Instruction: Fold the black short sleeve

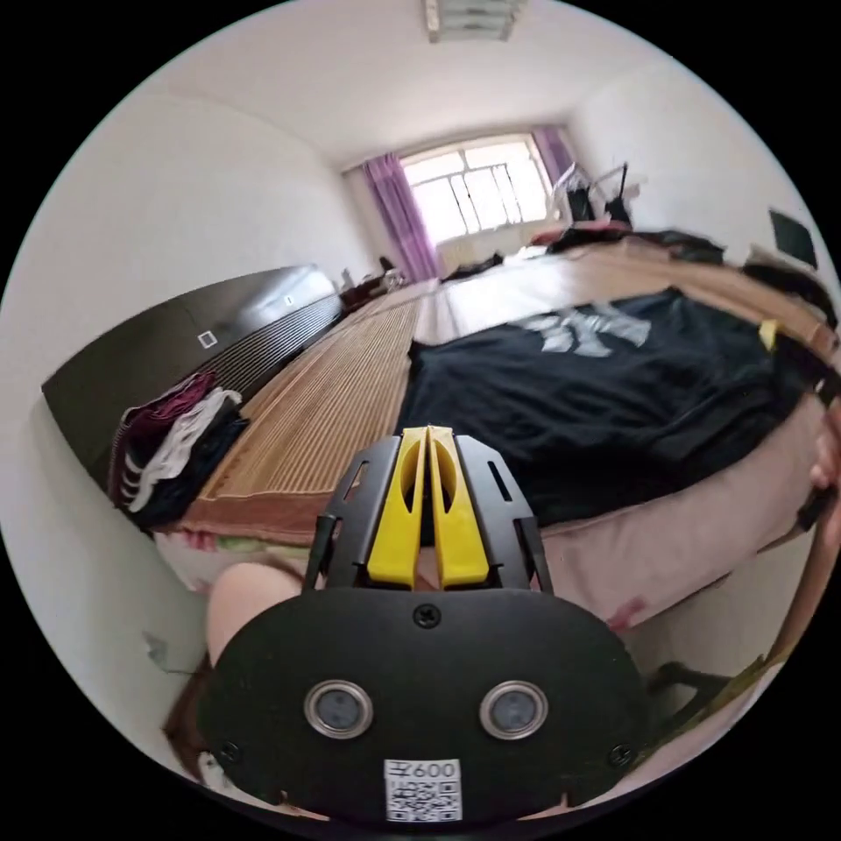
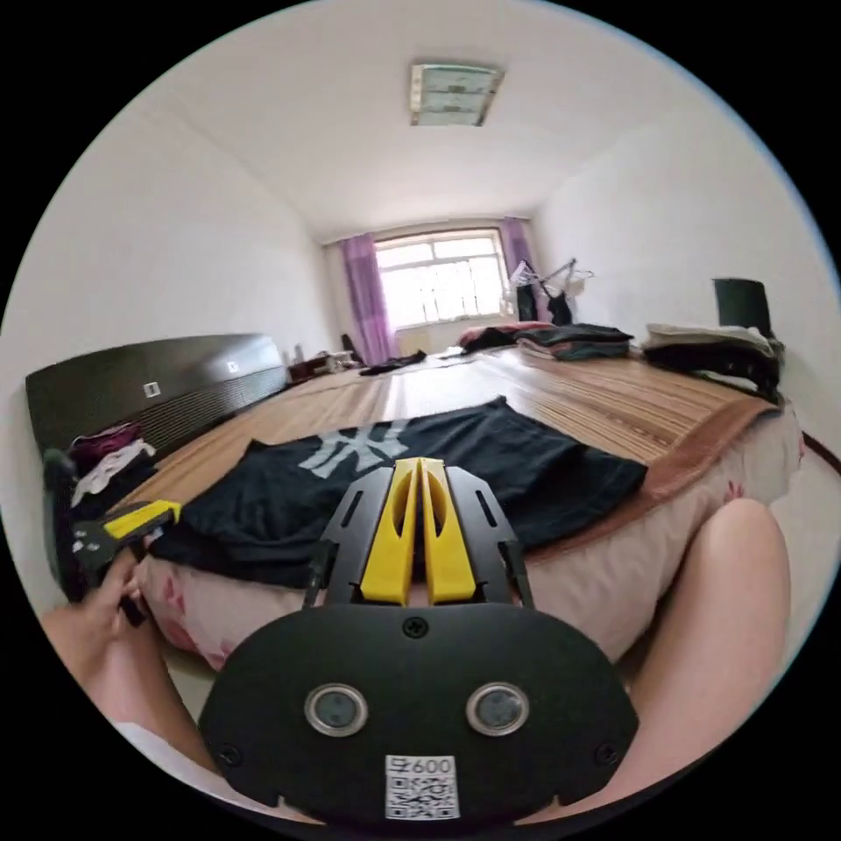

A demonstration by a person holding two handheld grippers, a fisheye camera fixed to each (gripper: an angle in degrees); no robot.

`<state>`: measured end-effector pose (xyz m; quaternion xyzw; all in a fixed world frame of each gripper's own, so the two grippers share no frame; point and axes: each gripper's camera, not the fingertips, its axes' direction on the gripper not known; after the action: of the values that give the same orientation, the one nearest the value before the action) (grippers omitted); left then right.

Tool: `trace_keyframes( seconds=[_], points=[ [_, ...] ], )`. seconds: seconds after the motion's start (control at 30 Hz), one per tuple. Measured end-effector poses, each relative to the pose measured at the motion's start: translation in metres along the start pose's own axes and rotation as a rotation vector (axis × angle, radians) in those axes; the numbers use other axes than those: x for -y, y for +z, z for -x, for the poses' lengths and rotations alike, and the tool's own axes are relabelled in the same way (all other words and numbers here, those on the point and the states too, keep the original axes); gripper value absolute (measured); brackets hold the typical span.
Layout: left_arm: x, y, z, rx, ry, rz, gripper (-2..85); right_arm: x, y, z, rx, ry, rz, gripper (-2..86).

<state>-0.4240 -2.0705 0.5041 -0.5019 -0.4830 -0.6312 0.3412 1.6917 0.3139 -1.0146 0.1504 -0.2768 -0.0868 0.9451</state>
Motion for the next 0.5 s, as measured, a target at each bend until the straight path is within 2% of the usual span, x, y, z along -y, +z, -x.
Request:
trace_keyframes(
  seconds=[0.03, 0.07, 0.13, 0.23, 0.37, 0.5],
  points=[
    [-0.001, 0.011, -0.003, 0.037, 0.0, 0.075, 0.4, 0.001, 0.007, 0.013, 0.149, -0.113, 0.004, -0.8],
    [-0.006, 0.018, -0.005, -0.001, -0.04, 0.104, 0.4, 0.002, 0.019, 0.024, 0.227, -0.15, 0.044, -0.8],
    [-0.017, 0.007, -0.004, -0.055, -0.112, 0.023, 0.4, -0.003, 0.039, 0.039, 0.277, -0.16, 0.128, -0.8],
    [-0.012, -0.007, -0.017, -0.086, -0.15, 0.029, 0.4, -0.022, 0.056, 0.056, 0.381, -0.263, 0.218, -0.8],
    [-0.008, -0.032, -0.051, -0.058, -0.136, 0.006, 0.4, -0.056, 0.074, 0.046, 0.28, -0.355, 0.27, -0.8],
    [-0.003, -0.056, -0.065, -0.099, -0.231, -0.008, 0.4, -0.059, 0.091, 0.005, 0.355, -0.268, 0.276, -0.8]
  ],
)
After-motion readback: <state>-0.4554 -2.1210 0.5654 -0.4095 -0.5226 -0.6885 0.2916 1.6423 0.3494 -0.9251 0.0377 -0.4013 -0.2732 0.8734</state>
